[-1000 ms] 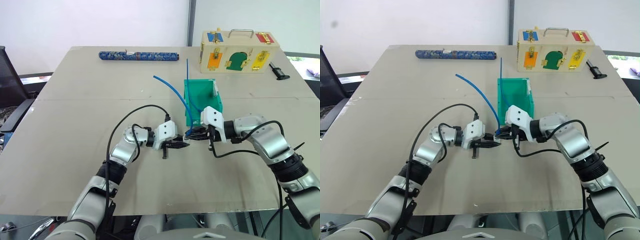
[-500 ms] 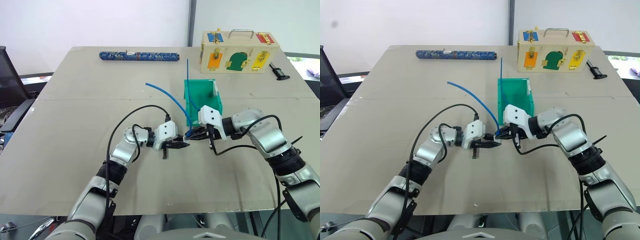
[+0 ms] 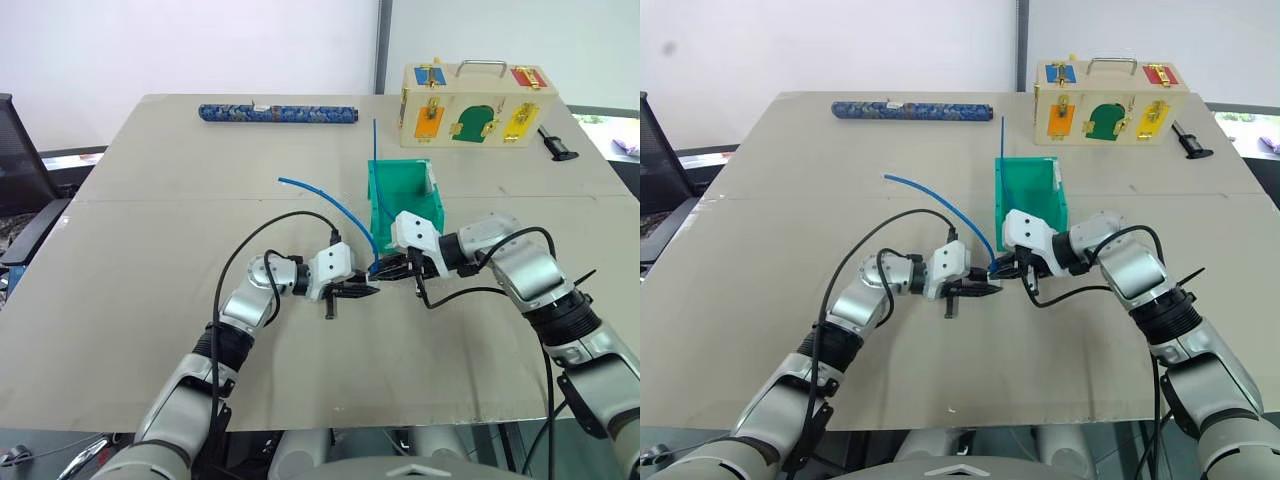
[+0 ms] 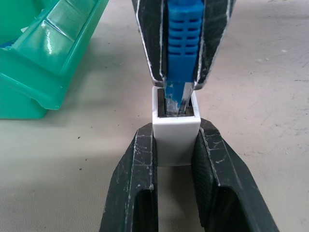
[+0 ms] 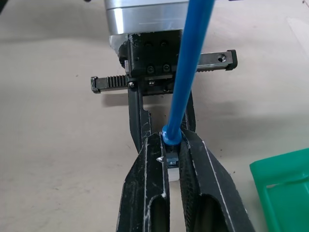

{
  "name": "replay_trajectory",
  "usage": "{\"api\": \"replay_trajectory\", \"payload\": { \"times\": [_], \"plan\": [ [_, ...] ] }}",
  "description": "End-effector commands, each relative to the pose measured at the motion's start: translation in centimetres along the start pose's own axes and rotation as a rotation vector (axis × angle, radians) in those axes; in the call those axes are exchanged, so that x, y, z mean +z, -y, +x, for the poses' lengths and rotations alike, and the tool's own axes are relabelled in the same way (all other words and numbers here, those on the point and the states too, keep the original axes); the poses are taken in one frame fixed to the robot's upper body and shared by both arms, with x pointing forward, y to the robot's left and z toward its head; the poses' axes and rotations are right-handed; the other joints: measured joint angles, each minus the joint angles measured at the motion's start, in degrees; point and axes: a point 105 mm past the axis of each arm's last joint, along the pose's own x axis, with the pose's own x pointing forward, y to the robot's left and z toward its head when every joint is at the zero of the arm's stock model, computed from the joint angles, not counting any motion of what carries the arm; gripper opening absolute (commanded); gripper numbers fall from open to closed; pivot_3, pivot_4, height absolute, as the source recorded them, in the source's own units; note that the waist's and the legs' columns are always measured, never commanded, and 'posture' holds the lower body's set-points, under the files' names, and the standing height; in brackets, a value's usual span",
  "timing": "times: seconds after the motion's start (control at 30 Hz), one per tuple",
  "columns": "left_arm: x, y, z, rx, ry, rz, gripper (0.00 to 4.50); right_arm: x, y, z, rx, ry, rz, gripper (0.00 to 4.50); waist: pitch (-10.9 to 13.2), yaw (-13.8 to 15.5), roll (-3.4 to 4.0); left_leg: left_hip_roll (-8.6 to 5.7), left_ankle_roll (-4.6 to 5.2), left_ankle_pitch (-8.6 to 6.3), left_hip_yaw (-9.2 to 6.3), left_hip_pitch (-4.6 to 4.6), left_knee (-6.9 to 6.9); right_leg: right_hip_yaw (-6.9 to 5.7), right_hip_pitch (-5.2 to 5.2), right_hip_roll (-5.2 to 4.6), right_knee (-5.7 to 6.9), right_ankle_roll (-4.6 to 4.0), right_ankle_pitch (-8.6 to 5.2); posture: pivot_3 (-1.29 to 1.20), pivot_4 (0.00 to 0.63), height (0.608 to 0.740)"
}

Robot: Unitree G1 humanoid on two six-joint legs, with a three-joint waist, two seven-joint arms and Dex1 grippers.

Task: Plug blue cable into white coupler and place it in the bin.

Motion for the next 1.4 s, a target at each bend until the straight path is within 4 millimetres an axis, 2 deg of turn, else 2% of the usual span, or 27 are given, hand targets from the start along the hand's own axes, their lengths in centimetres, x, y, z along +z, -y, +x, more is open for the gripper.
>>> {"api": "replay_trajectory", "payload": {
  "times": [0.03,0.2,0.43,0.63,0.7,0.8,0.9,0.93,1.0,1.1,1.2,1.27,1.4],
  "plan": [
    [0.8,-0.1,0.0,0.006,0.018,0.031,0.35,-5.5,-3.0,1.9,0.116,-0.158,0.137,0.0,-0.2,0.0,0.03,0.0,0.0,0.0,0.0,0.01,0.0,0.0,0.02,0.0,0.0,0.0,0.0,0.0,0.15,0.74],
    [0.8,-0.1,0.1,0.005,0.018,0.034,0.35,-5.7,-2.5,1.7,0.101,-0.167,0.135,0.0,-0.2,0.0,0.06,0.0,0.0,0.0,0.01,0.06,0.0,0.0,0.06,0.01,0.0,0.0,0.0,0.0,0.15,0.74],
    [0.9,0.0,0.2,-0.003,0.015,0.055,0.35,-4.9,-2.3,3.2,0.146,-0.148,0.183,0.0,-0.3,-0.2,0.07,0.02,0.0,0.0,0.02,0.23,0.0,0.01,0.19,0.02,0.01,0.0,0.0,0.0,0.15,0.74],
    [0.9,0.0,0.1,0.001,0.016,0.059,0.35,-5.5,-2.7,3.5,0.179,-0.174,0.199,0.0,-0.3,-0.4,0.08,0.05,0.01,-0.01,0.03,0.75,-0.14,0.09,0.54,0.03,0.02,-0.01,-0.02,0.0,0.15,0.74],
    [0.9,0.0,0.1,0.003,0.016,0.058,0.35,-5.0,-2.1,3.4,0.142,-0.139,0.191,0.0,-0.3,-0.4,0.08,0.06,0.01,-0.01,0.03,0.88,-0.16,0.1,0.65,0.03,0.02,0.0,-0.02,0.0,0.15,0.74],
    [0.9,0.1,0.1,0.007,0.021,0.053,0.35,-2.9,0.1,3.1,0.012,-0.013,0.105,0.0,-0.3,-0.6,0.07,0.08,0.0,-0.01,0.02,0.96,-0.16,0.1,0.73,0.05,0.01,0.0,-0.03,0.0,0.15,0.74],
    [1.3,-0.2,-0.3,0.03,0.04,0.033,0.35,0.9,1.0,0.9,-0.07,0.178,0.053,0.98,-0.2,-1.1,0.14,0.11,0.0,-0.01,0.0,0.94,-0.16,0.1,0.72,0.06,0.01,0.01,-0.02,0.0,0.15,0.74],
    [1.6,-0.3,-0.6,0.038,0.048,0.021,0.35,2.1,1.4,-0.3,-0.137,0.226,0.007,1.42,-0.1,-1.1,0.15,0.1,0.0,-0.01,-0.02,0.85,-0.15,0.1,0.67,0.05,0.01,0.01,-0.02,0.0,0.15,0.74],
    [1.9,-0.2,-0.9,0.044,0.055,0.009,0.35,3.2,2.0,-1.7,-0.241,0.261,-0.058,2.41,-0.1,-1.1,0.16,0.08,0.0,0.0,-0.06,0.43,-0.11,0.12,0.3,0.01,0.02,0.01,0.0,0.0,0.15,0.74],
    [2.7,-0.4,-1.6,0.069,0.073,-0.02,0.35,5.6,1.1,-4.5,-0.344,0.331,-0.087,3.68,-0.1,-1.1,0.16,0.03,-0.02,0.01,-0.12,-0.31,0.07,0.13,-0.47,-0.12,0.33,0.01,0.01,0.0,0.15,0.74],
    [3.6,-0.9,-2.1,0.12,0.09,-0.039,0.35,7.2,-0.9,-6.9,-0.418,0.383,-0.091,3.68,-0.1,-0.7,0.16,0.03,-0.02,0.0,-0.32,-0.43,0.02,-0.03,-0.53,-0.19,0.26,0.02,-0.01,0.0,0.15,0.74],
    [4.3,-1.2,-2.1,0.149,0.097,-0.051,0.35,6.8,-1.7,-7.9,-0.491,0.369,-0.074,3.68,-0.1,-0.2,0.16,0.01,-0.02,0.0,-0.43,-0.47,-0.06,-0.13,-0.52,-0.19,0.14,0.02,-0.01,0.0,0.15,0.74],
    [7.6,-3.2,-2.5,0.219,0.177,-0.21,0.35,5.4,-3.0,-10.2,-0.682,0.341,-0.014,3.68,0.0,0.4,0.1,-0.05,-0.01,-0.01,-0.54,-0.48,-0.05,-0.27,-0.34,-0.21,-0.01,0.03,-0.01,0.0,0.15,0.74]
  ]
}}
